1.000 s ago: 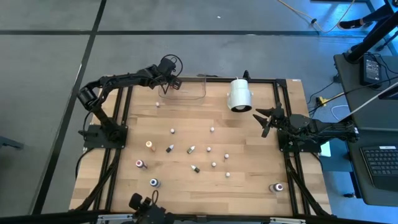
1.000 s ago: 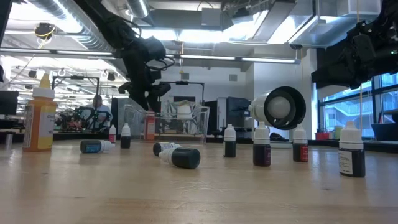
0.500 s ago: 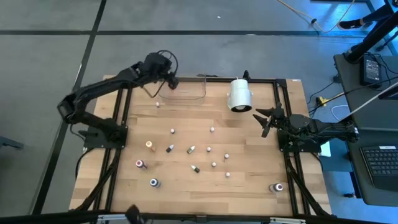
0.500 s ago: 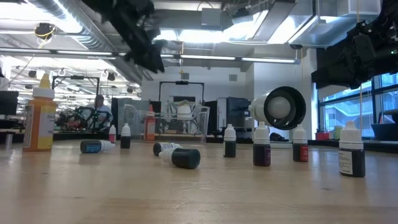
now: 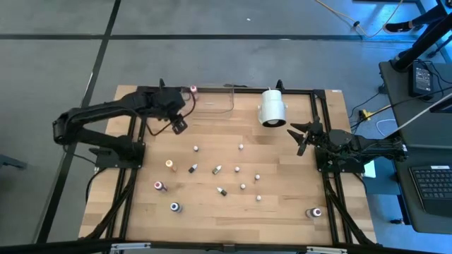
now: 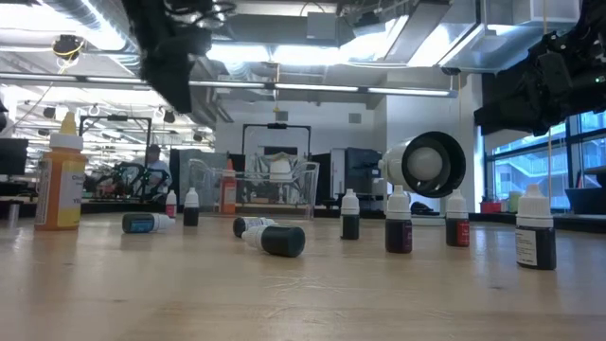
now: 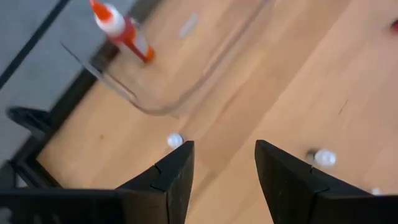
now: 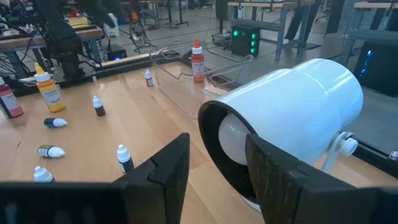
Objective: Pick & Place food coloring
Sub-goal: Put the red food coloring bottle into the transparent bin
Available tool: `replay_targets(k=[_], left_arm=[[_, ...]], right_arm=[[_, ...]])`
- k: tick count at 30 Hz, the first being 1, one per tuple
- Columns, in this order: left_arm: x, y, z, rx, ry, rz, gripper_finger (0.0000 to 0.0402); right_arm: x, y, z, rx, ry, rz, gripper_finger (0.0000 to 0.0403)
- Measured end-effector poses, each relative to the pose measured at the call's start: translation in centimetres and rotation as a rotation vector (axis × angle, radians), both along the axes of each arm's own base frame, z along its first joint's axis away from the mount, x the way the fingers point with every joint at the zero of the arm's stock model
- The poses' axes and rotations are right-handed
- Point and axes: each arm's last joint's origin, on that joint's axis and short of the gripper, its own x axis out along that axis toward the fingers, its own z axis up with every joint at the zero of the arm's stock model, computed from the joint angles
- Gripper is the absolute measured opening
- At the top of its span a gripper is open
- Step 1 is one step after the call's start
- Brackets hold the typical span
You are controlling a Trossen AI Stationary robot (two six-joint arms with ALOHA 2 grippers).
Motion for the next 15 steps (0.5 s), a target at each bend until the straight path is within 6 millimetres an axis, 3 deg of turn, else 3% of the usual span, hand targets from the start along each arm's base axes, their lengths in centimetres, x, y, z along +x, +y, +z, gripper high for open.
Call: replay_targets(k=[7,15], left_arm=[[-0.5,-0.5,-4.2,-0.023,0.089,0.026,0.0168],[-0.6,-0.3,-7.6,0.03,0.044,0.099,0.0168]], right_arm=[[0.0,0.0,0.0,0.0,0.0,0.0,0.0158],[0.0,0.0,0.1,-0.04,0.009,0.007,0.0158]])
